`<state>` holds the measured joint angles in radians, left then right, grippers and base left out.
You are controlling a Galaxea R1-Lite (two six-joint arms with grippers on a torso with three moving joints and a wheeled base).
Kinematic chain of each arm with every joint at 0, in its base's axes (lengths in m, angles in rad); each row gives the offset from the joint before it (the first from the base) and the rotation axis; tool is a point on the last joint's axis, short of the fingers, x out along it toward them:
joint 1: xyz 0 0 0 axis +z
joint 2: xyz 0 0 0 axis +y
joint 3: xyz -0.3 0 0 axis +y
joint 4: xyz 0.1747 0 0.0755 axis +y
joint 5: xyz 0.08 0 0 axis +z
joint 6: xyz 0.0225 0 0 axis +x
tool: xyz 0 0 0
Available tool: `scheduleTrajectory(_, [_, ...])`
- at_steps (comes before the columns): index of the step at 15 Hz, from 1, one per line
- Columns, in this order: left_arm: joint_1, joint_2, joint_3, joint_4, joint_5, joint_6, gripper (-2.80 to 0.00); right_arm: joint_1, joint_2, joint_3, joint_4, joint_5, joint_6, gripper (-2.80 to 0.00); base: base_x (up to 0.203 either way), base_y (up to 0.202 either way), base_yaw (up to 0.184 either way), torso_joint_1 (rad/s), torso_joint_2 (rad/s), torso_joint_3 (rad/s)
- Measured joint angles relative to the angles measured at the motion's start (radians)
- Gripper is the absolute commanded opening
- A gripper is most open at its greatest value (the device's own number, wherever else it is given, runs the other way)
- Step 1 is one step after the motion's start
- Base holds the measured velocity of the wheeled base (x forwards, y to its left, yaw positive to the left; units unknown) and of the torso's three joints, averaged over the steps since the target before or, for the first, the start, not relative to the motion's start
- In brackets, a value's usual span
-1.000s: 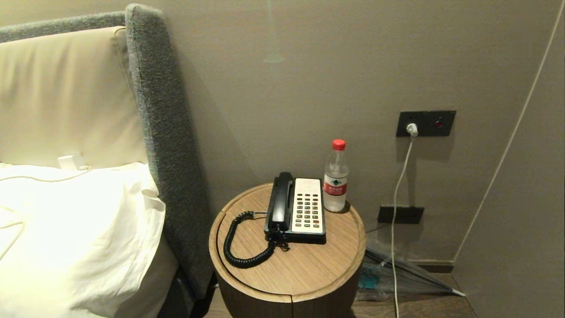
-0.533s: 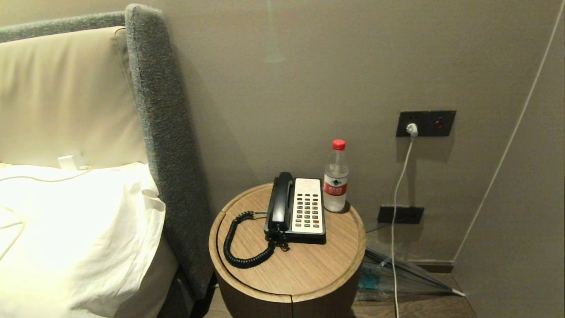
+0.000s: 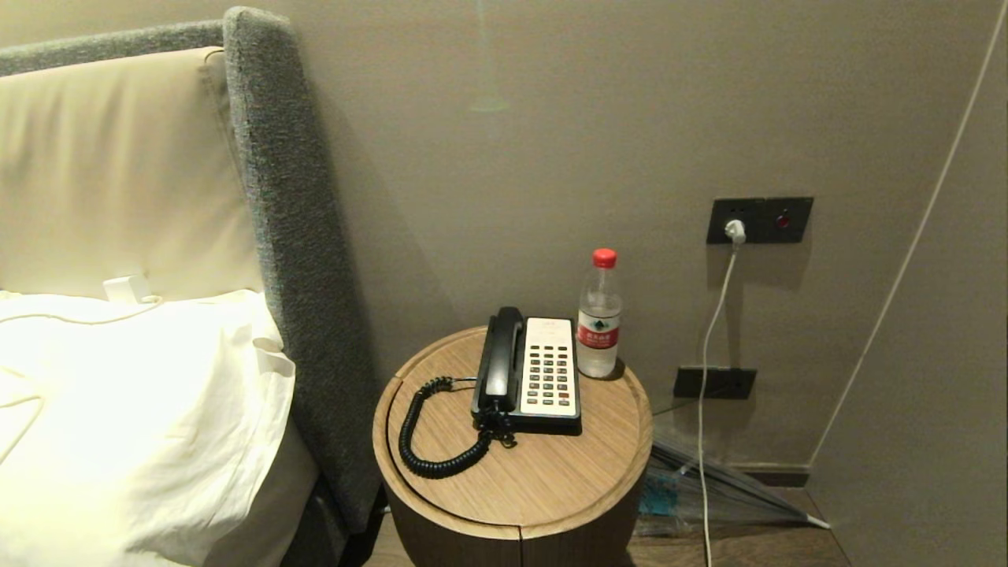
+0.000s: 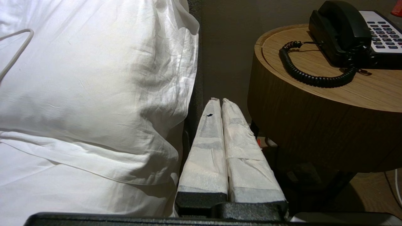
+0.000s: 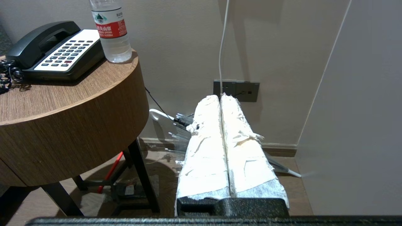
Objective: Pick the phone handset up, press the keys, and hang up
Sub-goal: Pick up the desk phone handset
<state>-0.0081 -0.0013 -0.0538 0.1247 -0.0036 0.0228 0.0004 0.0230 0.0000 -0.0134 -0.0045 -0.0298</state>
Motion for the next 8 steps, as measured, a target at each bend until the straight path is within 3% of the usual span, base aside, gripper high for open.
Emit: scheduleTrajectory(8, [0.0, 0.0, 0.0, -0.001, 0.001, -0.002, -2.8, 0.0, 0.0, 0.0, 0.0, 0.0, 0.0, -2.8, 0.0, 0.0, 0.0, 0.0, 0.0, 0.0])
